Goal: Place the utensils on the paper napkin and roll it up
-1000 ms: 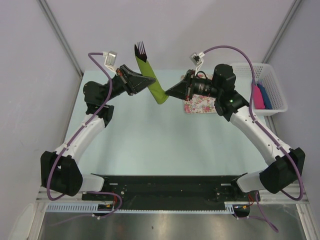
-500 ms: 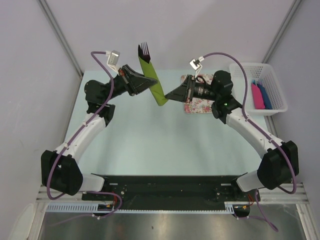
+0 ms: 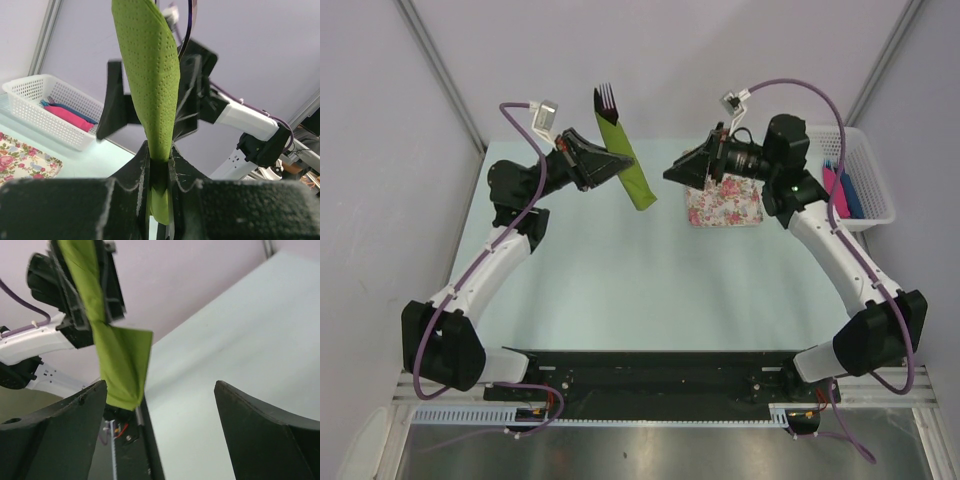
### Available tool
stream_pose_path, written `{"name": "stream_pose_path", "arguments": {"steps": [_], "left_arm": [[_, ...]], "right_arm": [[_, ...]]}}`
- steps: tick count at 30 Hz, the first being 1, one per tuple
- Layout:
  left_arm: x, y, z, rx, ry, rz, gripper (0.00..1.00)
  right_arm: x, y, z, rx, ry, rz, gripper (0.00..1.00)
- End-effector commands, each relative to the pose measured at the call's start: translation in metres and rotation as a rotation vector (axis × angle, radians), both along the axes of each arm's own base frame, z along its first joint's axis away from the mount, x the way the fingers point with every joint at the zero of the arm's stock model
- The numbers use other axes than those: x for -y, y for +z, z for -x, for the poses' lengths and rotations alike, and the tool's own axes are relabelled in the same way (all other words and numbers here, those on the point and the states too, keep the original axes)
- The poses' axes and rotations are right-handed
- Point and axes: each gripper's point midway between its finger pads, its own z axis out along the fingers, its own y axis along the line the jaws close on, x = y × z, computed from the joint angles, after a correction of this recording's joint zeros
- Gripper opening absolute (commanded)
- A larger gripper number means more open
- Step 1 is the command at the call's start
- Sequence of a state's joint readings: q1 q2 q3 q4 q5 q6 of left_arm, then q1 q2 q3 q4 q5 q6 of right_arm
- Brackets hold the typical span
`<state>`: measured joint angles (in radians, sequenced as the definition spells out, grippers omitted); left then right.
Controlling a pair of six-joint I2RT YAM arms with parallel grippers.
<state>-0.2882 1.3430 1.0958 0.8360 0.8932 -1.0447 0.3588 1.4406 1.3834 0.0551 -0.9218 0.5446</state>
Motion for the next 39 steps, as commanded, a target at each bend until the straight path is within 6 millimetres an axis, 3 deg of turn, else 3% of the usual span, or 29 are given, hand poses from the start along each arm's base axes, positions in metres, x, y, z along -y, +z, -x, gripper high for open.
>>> {"name": "stream_pose_path", "arguments": {"steps": [1, 6, 12, 19, 24, 27, 28, 35, 36, 39], "left_arm": [[-0.002, 0.026, 0.012, 0.121, 0.018, 0.037, 0.00], [0.005, 0.027, 0.017, 0.119, -0.007, 0.039, 0.00], [0.009, 0.031, 0.020, 0.123, -0.026, 0.060, 0.00], [0.008, 0.038, 0.019, 0.129, -0.011, 0.084, 0.00], [0.006, 0.041, 0.012, 0.133, 0.009, 0.095, 0.00], [0.006, 0.041, 0.009, 0.132, 0.010, 0.096, 0.00], [0.006, 0.041, 0.007, 0.133, 0.016, 0.096, 0.00], [0.005, 0.041, 0.007, 0.134, 0.015, 0.093, 0.00], [0.005, 0.040, 0.007, 0.133, 0.014, 0.092, 0.00], [0.005, 0.039, 0.010, 0.138, 0.005, 0.088, 0.00]], "right_arm": [[-0.005, 0.050, 0.006, 0.218, -0.021, -0.007, 0.96], [-0.029, 0.060, 0.020, 0.272, 0.030, -0.042, 0.96], [-0.054, 0.046, 0.032, 0.280, 0.089, -0.050, 0.92], [-0.062, 0.024, 0.047, 0.193, 0.146, -0.060, 0.48], [-0.062, 0.012, 0.059, 0.147, 0.181, -0.060, 0.41], [-0.060, 0.011, 0.061, 0.144, 0.182, -0.063, 0.18], [-0.060, 0.012, 0.062, 0.139, 0.185, -0.064, 0.00], [-0.061, 0.008, 0.074, 0.083, 0.249, -0.068, 0.00], [-0.059, 0.008, 0.072, 0.076, 0.244, -0.065, 0.19], [-0.050, 0.009, 0.064, 0.055, 0.210, -0.053, 0.52]]}}
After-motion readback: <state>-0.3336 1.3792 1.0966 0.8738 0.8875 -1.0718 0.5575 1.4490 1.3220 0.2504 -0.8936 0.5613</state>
